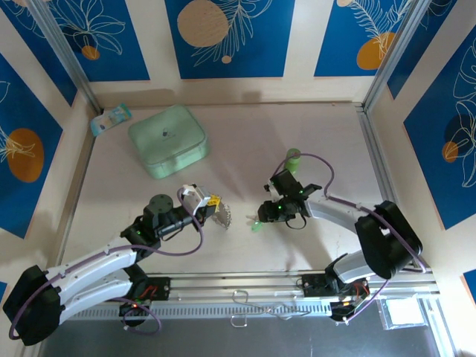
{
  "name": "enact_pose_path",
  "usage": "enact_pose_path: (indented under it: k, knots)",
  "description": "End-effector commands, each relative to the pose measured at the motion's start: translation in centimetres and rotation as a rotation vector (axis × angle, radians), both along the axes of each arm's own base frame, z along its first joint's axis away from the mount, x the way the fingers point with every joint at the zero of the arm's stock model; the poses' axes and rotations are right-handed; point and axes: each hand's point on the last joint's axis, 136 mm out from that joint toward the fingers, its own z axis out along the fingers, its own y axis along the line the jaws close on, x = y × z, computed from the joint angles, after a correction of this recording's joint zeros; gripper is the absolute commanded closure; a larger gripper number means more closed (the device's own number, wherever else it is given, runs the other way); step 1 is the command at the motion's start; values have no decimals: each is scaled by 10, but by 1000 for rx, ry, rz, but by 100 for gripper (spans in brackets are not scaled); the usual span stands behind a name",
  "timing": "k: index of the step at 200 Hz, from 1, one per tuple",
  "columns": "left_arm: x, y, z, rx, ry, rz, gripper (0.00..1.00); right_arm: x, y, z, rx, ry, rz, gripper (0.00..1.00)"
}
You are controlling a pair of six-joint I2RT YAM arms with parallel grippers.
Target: Put the keys on the keyring
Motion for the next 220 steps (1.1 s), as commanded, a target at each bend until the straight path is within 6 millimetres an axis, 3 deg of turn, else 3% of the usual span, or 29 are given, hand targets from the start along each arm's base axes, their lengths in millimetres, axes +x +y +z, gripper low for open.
enact_pose_path:
  k: [1,220]
  knots:
    - [-3,-1,5,-10,-25,-18,100,-4,13,3,41,43,94,60]
    - [-4,1,3,1,-26,-14,100,-8,18,-6,4,97,119,88]
